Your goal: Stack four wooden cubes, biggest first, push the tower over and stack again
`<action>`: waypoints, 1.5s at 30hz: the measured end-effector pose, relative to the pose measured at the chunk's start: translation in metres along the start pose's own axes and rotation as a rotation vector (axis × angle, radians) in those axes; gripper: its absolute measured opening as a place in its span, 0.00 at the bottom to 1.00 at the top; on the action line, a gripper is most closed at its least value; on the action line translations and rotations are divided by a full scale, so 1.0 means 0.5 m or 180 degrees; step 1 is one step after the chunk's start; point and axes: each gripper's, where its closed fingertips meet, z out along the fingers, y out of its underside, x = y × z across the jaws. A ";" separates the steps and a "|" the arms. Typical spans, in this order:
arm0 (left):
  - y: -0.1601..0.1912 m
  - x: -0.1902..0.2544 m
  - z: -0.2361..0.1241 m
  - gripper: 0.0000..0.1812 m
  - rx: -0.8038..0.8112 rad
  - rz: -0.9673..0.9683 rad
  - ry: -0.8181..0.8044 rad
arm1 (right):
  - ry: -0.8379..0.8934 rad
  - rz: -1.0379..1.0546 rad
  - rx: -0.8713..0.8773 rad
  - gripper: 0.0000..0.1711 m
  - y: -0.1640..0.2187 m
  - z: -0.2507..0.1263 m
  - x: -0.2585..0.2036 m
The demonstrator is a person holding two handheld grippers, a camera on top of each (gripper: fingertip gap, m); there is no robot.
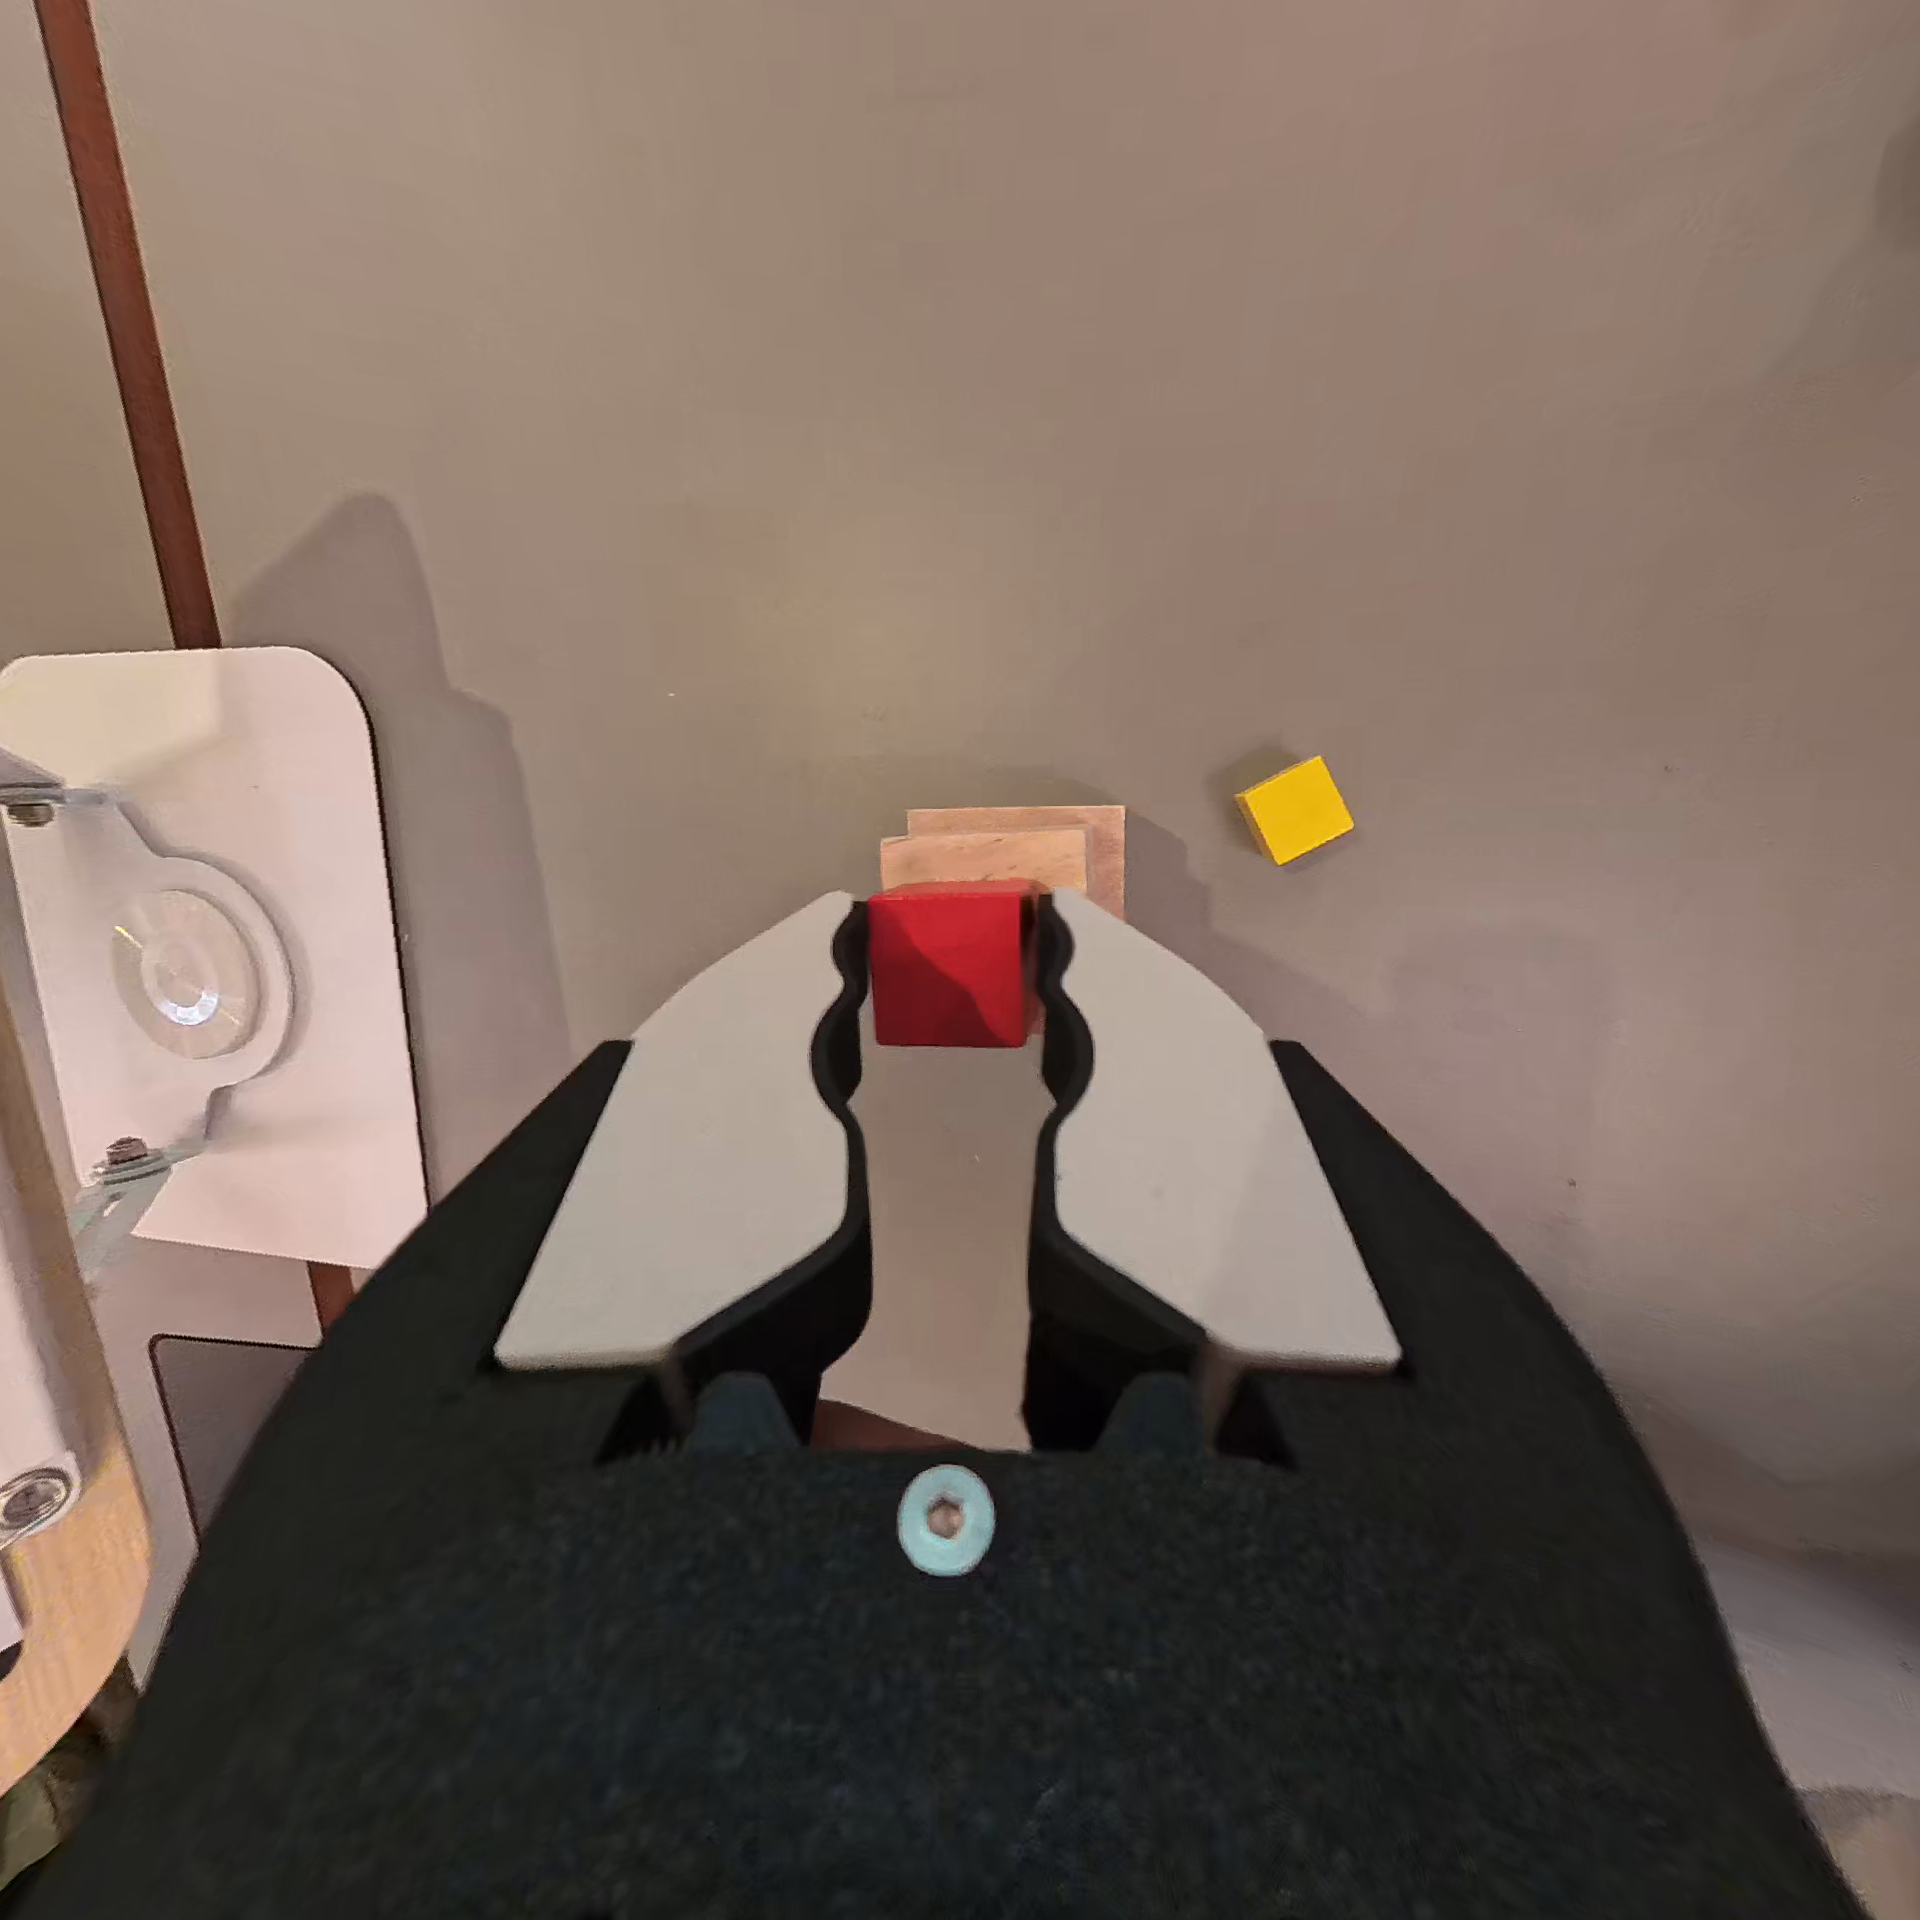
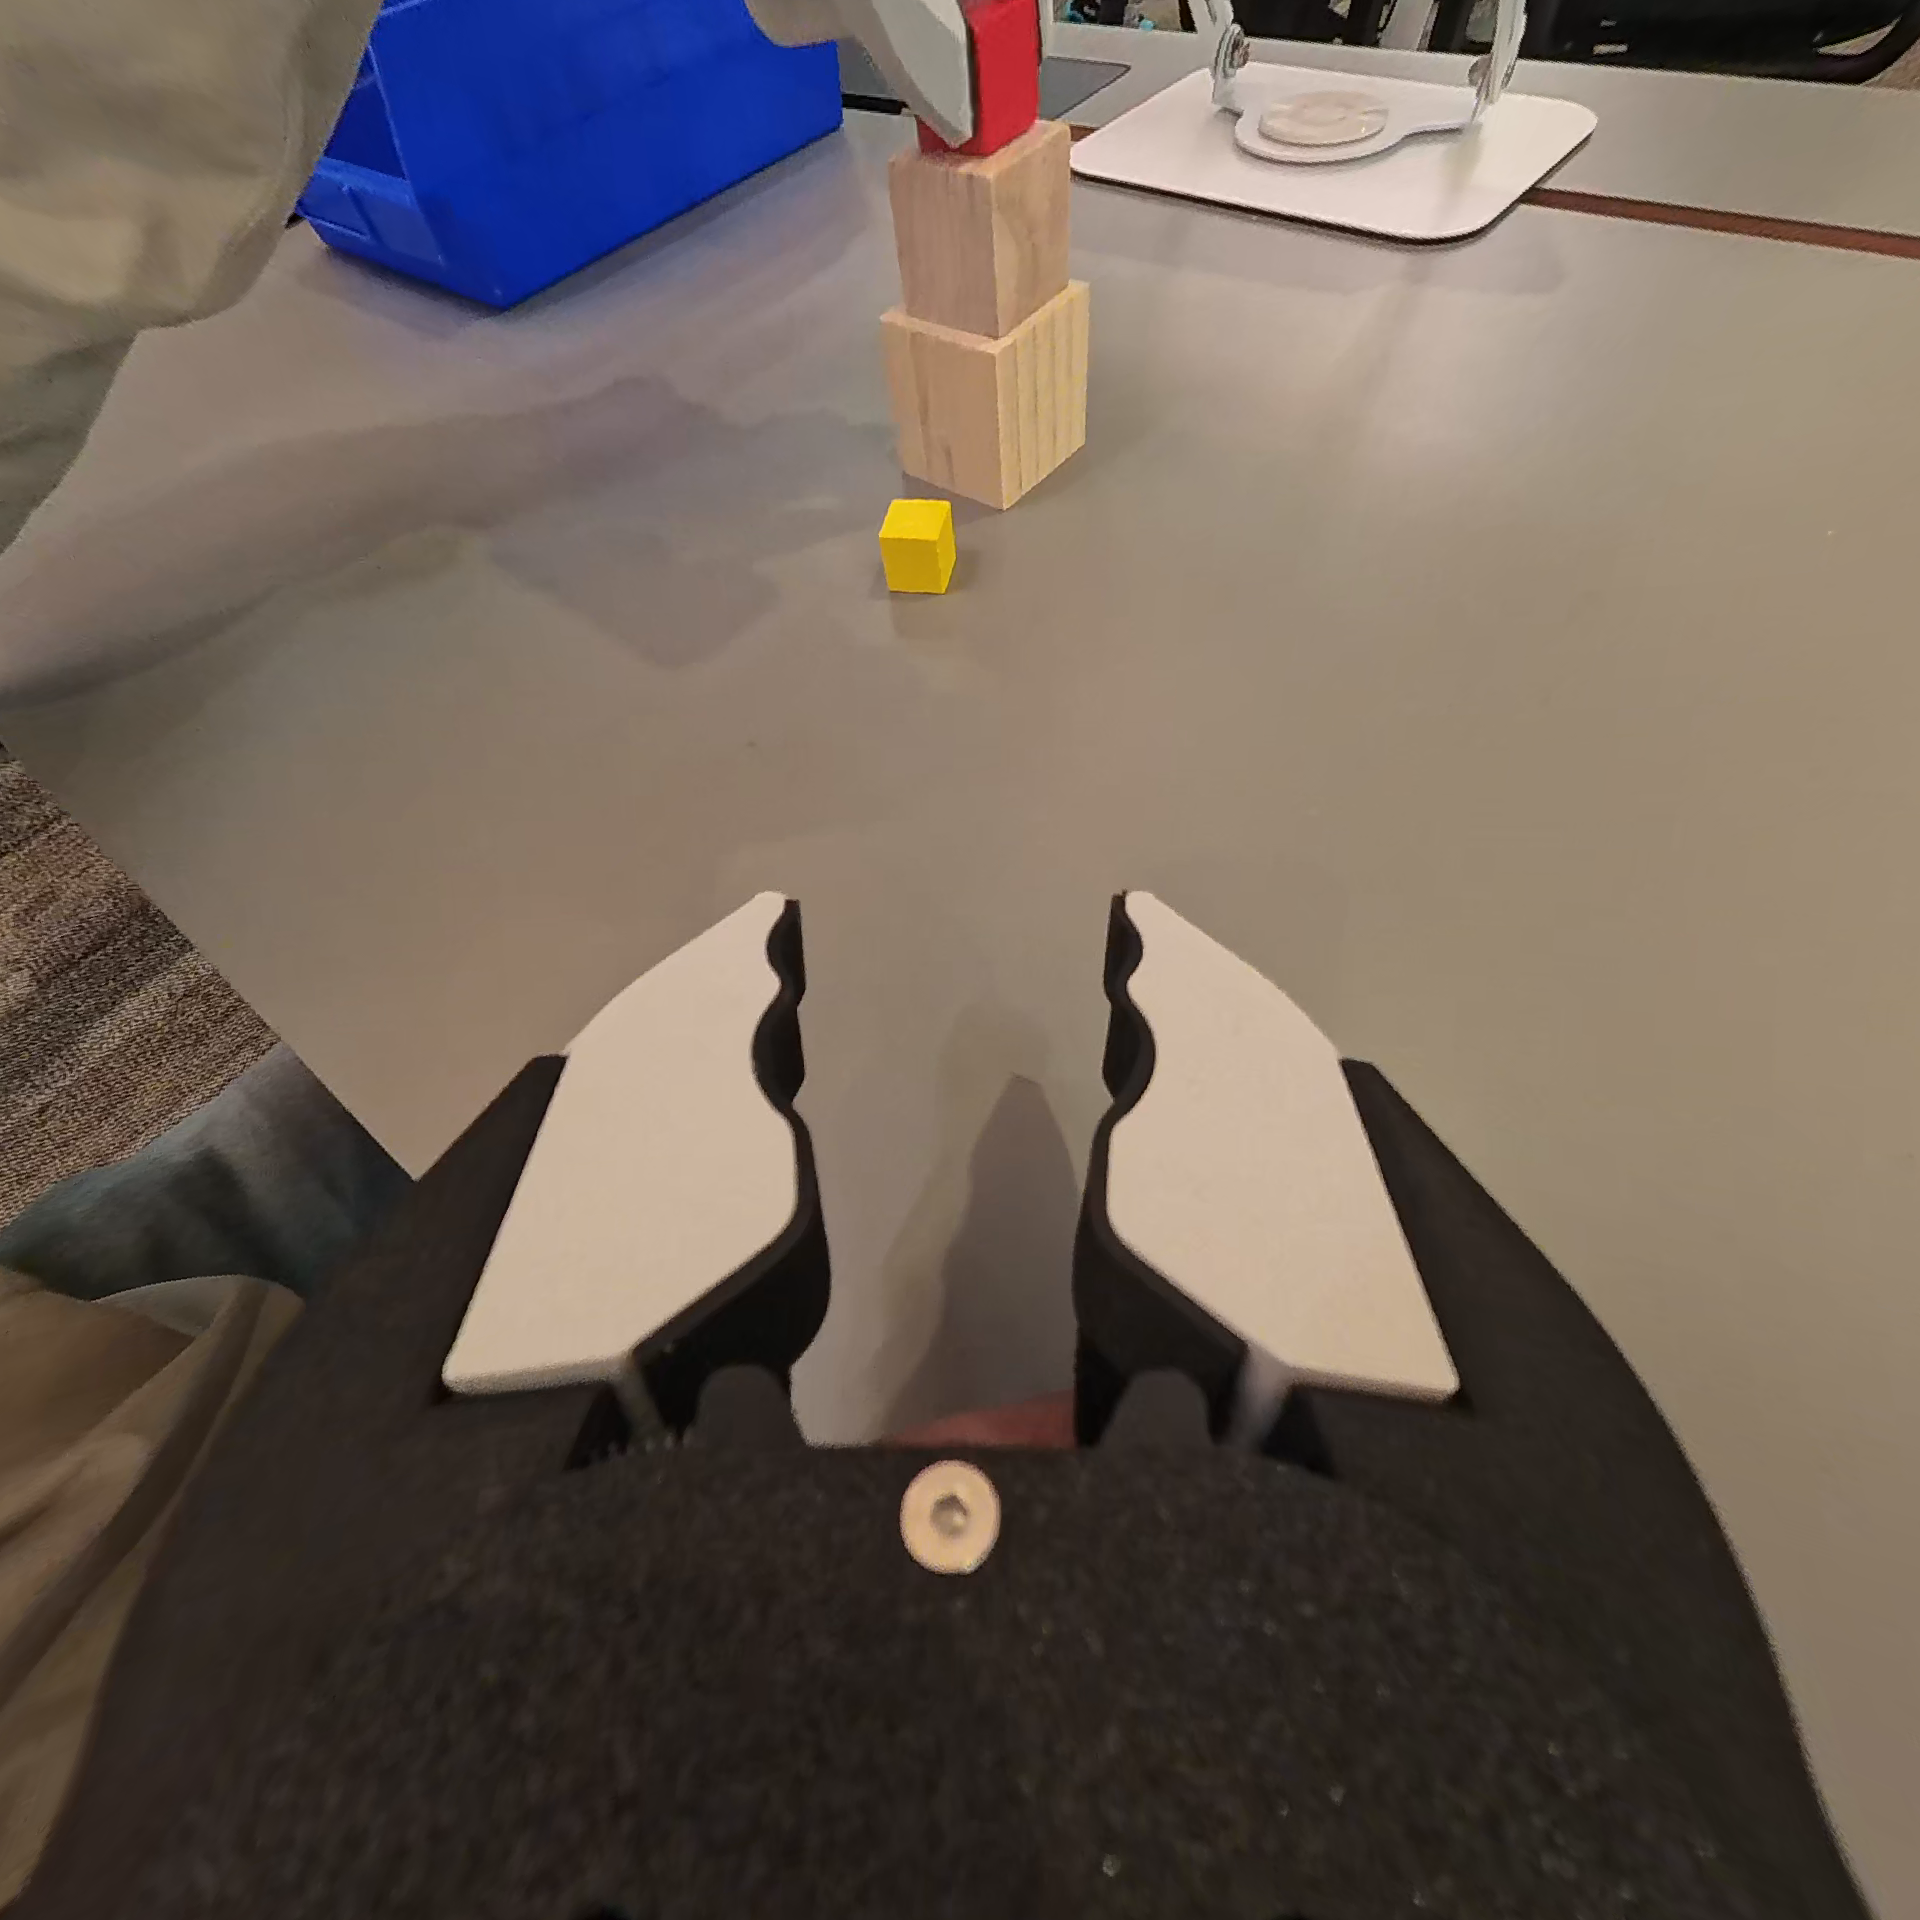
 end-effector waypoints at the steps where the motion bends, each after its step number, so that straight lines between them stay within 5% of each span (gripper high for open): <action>1: -0.002 0.002 -0.002 0.21 0.0025 -0.0023 0.0009 | 0.0001 -0.0003 -0.0004 0.32 0.000 0.000 0.000; 7: -0.032 0.041 -0.081 0.31 0.0550 -0.0238 -0.0135 | -0.0018 0.0015 -0.0024 0.32 0.003 0.001 -0.002; 11: -0.054 0.093 -0.179 0.32 0.1687 -0.0973 -0.0895 | -0.0048 0.0036 -0.0036 0.32 0.008 0.004 -0.006; 15: 0.021 0.198 -0.182 0.33 0.2293 -0.1994 -0.1711 | -0.0028 0.0021 -0.0030 0.32 0.003 0.004 -0.004; 20: 0.147 0.323 -0.124 0.34 0.2323 -0.3065 -0.2345 | 0.0135 0.0042 -0.0069 0.34 -0.002 0.018 0.013; 25: 0.188 0.369 -0.177 0.29 0.2567 -0.3228 -0.2867 | 0.0266 -0.0108 -0.0318 0.34 -0.023 0.072 0.015; 38: 0.175 0.385 -0.157 0.27 0.2541 -0.3109 -0.2709 | 0.0059 -0.0309 -0.1310 0.33 -0.053 0.348 -0.029; 41: 0.177 0.384 -0.157 0.27 0.2572 -0.3138 -0.2674 | 0.0140 -0.0265 -0.1298 0.27 -0.061 0.362 -0.024; 43: 0.174 0.385 -0.155 0.27 0.2569 -0.3128 -0.2623 | 0.0133 -0.0256 -0.1308 0.13 -0.063 0.364 -0.023; 45: 0.174 0.385 -0.154 0.27 0.2576 -0.3126 -0.2611 | 0.0153 -0.0325 -0.1289 0.13 -0.064 0.360 -0.020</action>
